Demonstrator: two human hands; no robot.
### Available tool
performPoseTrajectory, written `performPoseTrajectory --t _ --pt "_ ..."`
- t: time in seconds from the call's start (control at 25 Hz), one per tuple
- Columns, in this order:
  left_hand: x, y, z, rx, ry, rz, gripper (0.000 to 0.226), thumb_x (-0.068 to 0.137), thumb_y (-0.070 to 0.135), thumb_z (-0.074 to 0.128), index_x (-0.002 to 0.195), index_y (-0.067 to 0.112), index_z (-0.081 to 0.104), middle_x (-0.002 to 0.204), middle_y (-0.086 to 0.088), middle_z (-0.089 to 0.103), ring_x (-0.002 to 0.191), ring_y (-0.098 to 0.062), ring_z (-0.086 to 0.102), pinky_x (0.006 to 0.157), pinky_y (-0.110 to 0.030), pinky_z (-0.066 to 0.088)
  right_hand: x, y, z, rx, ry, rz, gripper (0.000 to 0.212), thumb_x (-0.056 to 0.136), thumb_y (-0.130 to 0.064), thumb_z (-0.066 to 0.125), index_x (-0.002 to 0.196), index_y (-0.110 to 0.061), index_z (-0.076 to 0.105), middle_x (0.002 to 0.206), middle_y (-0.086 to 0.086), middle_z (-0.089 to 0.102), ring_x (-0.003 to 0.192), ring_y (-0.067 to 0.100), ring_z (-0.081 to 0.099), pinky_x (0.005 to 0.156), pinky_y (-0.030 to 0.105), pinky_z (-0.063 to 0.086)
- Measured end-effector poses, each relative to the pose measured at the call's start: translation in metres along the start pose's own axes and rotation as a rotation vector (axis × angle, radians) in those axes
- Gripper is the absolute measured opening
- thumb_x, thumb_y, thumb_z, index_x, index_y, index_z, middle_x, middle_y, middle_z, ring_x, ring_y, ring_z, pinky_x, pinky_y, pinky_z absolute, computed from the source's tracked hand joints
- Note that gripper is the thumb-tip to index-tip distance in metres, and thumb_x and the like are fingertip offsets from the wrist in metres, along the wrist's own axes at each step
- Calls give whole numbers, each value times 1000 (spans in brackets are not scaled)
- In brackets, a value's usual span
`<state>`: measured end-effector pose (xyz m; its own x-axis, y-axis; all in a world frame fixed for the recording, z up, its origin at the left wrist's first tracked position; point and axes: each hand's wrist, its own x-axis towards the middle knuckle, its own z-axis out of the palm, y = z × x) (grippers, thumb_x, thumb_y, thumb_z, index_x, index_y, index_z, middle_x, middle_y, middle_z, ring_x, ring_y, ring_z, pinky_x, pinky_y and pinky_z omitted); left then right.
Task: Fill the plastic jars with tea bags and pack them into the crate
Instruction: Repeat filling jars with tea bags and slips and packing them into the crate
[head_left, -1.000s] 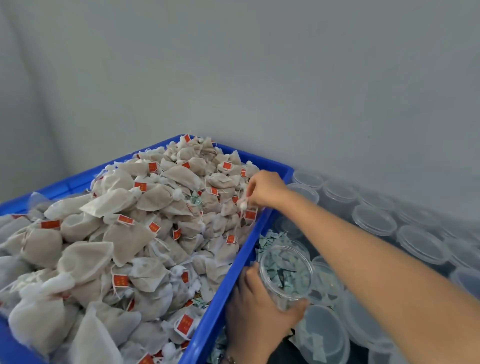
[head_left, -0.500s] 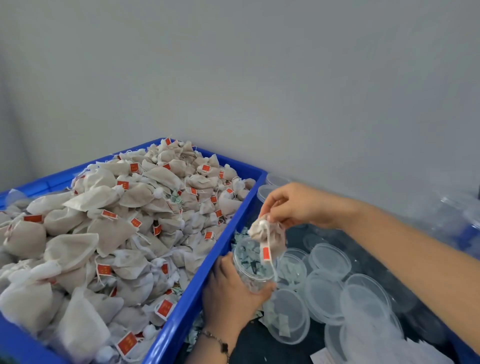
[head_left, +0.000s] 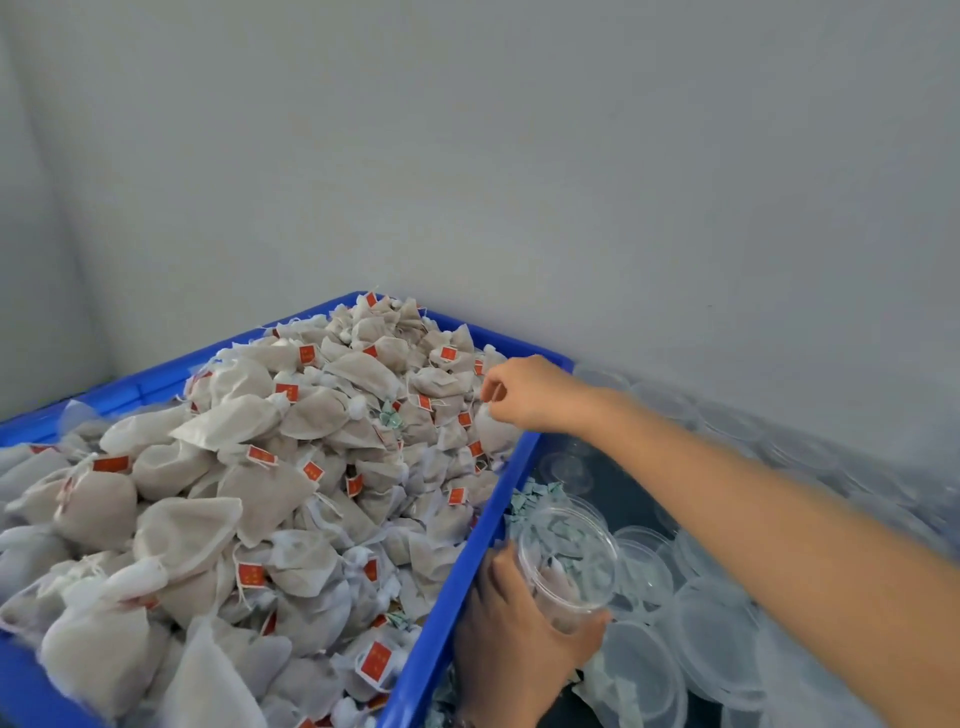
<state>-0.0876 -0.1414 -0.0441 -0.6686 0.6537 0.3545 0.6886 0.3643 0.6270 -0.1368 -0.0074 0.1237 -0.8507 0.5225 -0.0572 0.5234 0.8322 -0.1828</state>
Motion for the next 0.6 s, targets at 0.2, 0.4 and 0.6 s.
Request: performPoseTrajectory --t 0.2,0.4,0.6 --pt "6 4 -6 46 1 -28 98 43 84 45 105 9 57 93 -5 69 79 -21 71 54 -25 56 65 -15 52 57 -200 2 56 93 -16 53 145 -22 33 143 9 42 114 24 52 87 32 47" --pt "15 5 -11 74 -60 -78 96 31 79 48 104 17 51 84 1 71 71 -14 71 51 -18 51 91 -29 81 371 -213 112 64 88 -20 64 144 -18 34 138 11 42 110 31 55 83 42 55" --pt "14 3 -6 135 -45 -101 129 -5 83 59 107 18 49 80 4 71 67 -7 68 51 -15 49 87 -32 89 397 -132 177 65 78 -2 71 137 -12 44 133 11 49 115 28 53 93 37 51"
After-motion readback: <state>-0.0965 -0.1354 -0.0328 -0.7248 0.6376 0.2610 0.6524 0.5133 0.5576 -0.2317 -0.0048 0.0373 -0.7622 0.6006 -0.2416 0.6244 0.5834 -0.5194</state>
